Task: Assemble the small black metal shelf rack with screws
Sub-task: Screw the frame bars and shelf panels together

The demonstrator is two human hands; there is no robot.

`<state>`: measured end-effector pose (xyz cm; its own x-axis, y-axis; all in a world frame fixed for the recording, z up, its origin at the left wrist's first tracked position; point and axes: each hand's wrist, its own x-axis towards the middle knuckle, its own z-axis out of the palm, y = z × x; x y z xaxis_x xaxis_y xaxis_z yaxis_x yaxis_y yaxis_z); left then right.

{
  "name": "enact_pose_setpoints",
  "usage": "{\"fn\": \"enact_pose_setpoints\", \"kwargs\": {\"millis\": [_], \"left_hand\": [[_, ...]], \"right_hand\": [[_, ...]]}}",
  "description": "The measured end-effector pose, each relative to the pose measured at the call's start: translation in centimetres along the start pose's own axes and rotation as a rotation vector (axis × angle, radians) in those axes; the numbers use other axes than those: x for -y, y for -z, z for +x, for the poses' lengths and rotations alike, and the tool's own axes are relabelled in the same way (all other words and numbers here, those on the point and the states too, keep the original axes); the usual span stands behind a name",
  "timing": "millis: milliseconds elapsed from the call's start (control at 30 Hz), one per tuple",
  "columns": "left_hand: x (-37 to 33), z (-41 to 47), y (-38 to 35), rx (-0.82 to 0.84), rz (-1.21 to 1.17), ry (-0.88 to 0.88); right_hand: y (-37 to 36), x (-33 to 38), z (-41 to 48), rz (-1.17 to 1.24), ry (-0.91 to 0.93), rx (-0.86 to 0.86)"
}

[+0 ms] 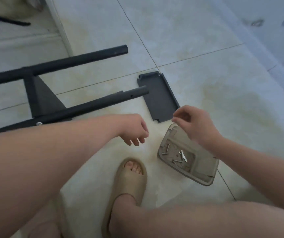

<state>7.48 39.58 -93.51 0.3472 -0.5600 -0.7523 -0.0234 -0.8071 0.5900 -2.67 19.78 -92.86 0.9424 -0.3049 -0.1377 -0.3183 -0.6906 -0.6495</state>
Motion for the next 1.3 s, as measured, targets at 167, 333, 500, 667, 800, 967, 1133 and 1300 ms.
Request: {"fn": "enact_pose_setpoints", "kwargs": {"millis": [167,333,500,667,800,967,1133,1300], "left_hand": [[2.0,-7.8,5.8,-0.076,-0.429,0.017],[6.5,-13.8,9.2,-0.318,-0.939,0.008],[10.5,-17.5,10.9,-0.358,-1.254,0.003],[13.6,-19.6,12.2,-0.392,-1.428,0.004],[15.1,-19.8,12.7,-0.442,-1.4,0.08],[16.4,-18.9,12.5,-0.648,-0.852,0.222],[16.9,-17.2,11.4,-0.72,-0.306,0.16],[17.5,-15.5,11.8,-0.656,-0.305,0.151]], "right_hand": [[1.0,10.8,0.9,0.058,0.141,-0.021],[-2.0,20.6,1.0,0.105,0.26,0.063],[-7.1,28.0,0.9,0.019,0.387,0.191],[-11.4,31.3,0.8,0.008,0.429,0.268],[-12.7,30.7,1.4,-0.022,0.4,0.238],[-12.3,28.0,2.3,-0.389,0.192,0.456],[-13.2,25.6,2.5,-0.604,0.223,0.578],[-15.4,24.4,3.0,-0.606,0.295,0.527]]}}
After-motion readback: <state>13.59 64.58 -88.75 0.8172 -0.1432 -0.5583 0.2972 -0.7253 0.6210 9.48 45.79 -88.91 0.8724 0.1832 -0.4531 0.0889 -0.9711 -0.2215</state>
